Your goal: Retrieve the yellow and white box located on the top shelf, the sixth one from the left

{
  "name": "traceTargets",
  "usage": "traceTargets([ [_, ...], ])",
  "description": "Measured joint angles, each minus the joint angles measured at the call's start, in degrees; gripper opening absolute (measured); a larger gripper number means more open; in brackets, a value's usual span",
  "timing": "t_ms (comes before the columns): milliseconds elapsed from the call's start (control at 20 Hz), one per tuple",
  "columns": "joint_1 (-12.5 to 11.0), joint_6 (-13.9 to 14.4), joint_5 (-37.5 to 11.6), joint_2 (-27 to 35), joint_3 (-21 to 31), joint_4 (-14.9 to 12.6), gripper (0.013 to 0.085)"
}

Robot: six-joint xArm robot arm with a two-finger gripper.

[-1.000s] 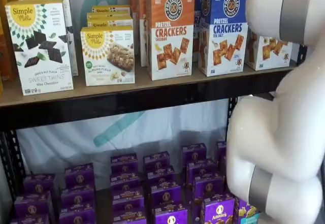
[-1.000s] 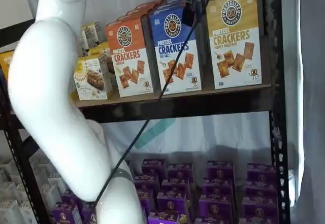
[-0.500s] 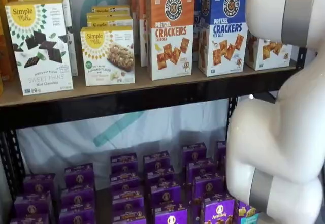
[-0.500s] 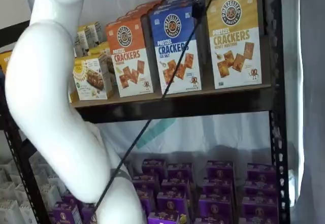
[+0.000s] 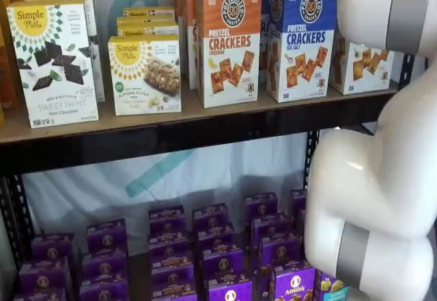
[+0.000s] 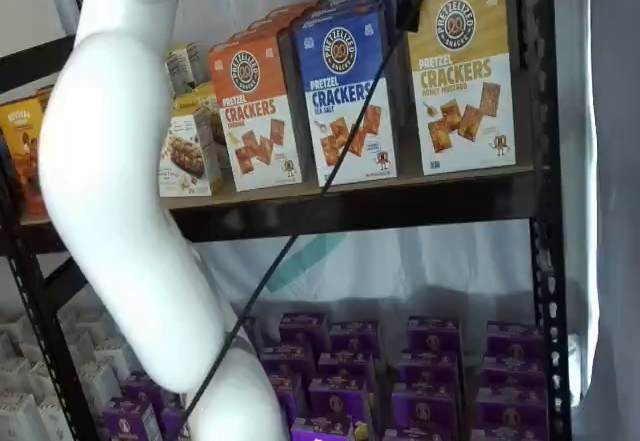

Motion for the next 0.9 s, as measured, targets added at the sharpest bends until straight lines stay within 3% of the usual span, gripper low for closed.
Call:
traceTargets([
  [350,1.58,0.18,-1.74,1.52,-1.25,-1.55,0.085],
  [900,5.3,0.79,-3.16,2.99,-2.49,-7.98,0.085],
])
